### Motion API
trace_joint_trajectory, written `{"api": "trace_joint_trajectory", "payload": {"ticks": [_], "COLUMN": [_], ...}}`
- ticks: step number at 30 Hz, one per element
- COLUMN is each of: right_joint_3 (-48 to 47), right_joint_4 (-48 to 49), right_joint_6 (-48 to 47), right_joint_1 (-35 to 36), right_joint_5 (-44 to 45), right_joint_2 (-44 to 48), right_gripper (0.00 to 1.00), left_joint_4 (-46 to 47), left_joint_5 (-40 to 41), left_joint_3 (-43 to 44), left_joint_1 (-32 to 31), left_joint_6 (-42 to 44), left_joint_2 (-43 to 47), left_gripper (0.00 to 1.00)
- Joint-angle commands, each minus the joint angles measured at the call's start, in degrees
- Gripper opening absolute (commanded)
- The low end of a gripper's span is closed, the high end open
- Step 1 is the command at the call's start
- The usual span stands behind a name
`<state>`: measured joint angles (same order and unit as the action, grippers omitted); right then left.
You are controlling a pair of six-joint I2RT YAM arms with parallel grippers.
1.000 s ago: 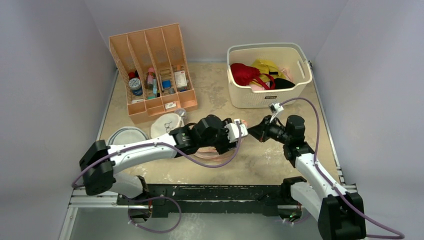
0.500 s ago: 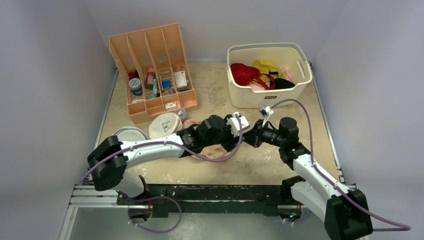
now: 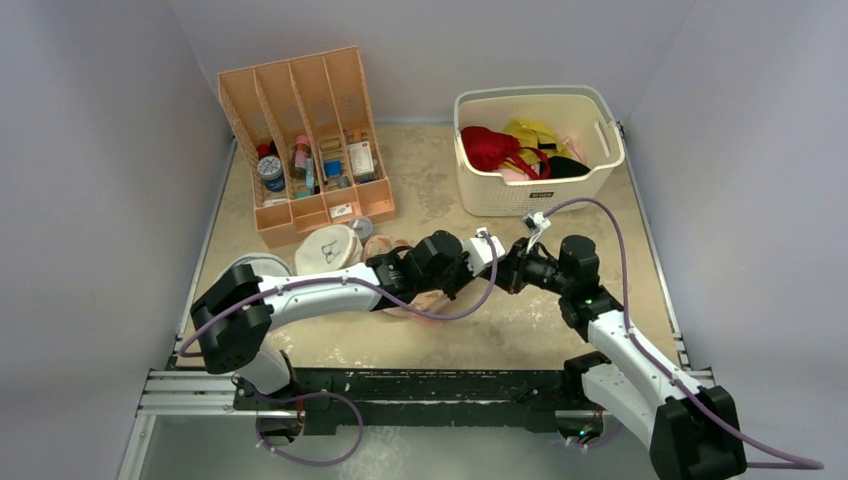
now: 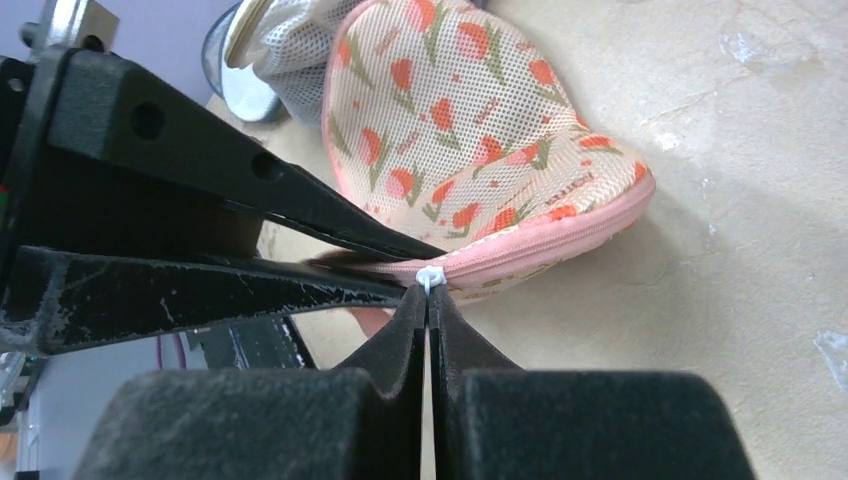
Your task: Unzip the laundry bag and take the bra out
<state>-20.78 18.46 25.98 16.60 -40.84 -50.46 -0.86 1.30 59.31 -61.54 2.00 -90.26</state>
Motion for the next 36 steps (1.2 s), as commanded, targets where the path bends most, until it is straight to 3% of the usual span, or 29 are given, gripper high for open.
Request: {"api": "trace_joint_trajectory", "payload": {"ticks": [1,5,10,16,28,36], "right_joint_3": [-2.7,-3.4,-6.6,-5.5,-4.4,-5.0], "right_joint_4": [-0.4,-2.0,-5.2,-2.3,5.9,6.7], "right_joint_6": [-0.7,-0.1,-3.4,-3.3,-4.5,-4.2], "right_joint_1": [0.3,0.3,-0.2,-3.9,-4.6,-4.6], "right_joint_5": [1.8,4.0,7.0,5.5,7.9,9.7], "right_joint_2": [1.1,0.5,-2.6,-4.6,-16.1,-18.4], "right_gripper": [0.0,0.0,0.0,0.0,0.0,0.0], "left_joint_4": [-1.0,-2.2,-2.3,-2.5,0.5,0.4], "left_joint_5": [3.7,4.1,5.2,6.2,-0.2,-2.5], "left_joint_3": [2.2,1.4,0.1,-0.2,-3.0,-2.5], "left_joint_1": [0.2,0.2,0.2,0.2,0.2,0.1], "left_joint_6": [3.9,7.3,10.2,11.2,12.3,11.4], "left_joint_2": [3.0,5.9,9.2,11.2,16.7,15.7], "left_gripper": [0.09,0.0,0.0,0.0,0.0,0.0]}}
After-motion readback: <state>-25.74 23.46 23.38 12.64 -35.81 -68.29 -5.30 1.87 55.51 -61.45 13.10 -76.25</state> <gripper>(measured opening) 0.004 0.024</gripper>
